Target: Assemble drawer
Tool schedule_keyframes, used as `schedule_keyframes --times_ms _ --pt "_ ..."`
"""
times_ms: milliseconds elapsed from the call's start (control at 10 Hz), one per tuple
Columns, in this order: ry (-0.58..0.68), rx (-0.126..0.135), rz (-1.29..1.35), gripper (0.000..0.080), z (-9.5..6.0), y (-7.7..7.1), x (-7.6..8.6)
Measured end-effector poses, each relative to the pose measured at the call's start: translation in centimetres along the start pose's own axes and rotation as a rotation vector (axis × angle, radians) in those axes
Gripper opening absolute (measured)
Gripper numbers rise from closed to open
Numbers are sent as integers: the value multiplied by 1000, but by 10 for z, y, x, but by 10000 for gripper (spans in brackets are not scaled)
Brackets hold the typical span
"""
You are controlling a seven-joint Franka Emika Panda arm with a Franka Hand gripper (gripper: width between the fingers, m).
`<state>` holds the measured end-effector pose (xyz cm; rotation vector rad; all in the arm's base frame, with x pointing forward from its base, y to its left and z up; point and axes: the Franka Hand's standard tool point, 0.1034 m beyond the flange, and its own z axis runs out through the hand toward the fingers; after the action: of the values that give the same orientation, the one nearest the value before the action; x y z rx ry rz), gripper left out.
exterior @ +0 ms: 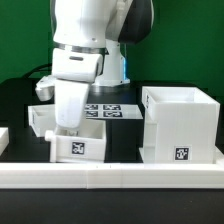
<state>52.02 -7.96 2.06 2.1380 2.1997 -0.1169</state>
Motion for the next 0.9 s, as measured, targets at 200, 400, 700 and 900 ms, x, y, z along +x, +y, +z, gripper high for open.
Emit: schedule_keyframes --times_ms 200,400,700,900 --pt "-1 1 9 41 1 -1 -2" --pt "-1 3 10 41 2 -1 -1" --pt "11 27 66 41 2 0 23" --pt "20 36 111 41 4 1 41"
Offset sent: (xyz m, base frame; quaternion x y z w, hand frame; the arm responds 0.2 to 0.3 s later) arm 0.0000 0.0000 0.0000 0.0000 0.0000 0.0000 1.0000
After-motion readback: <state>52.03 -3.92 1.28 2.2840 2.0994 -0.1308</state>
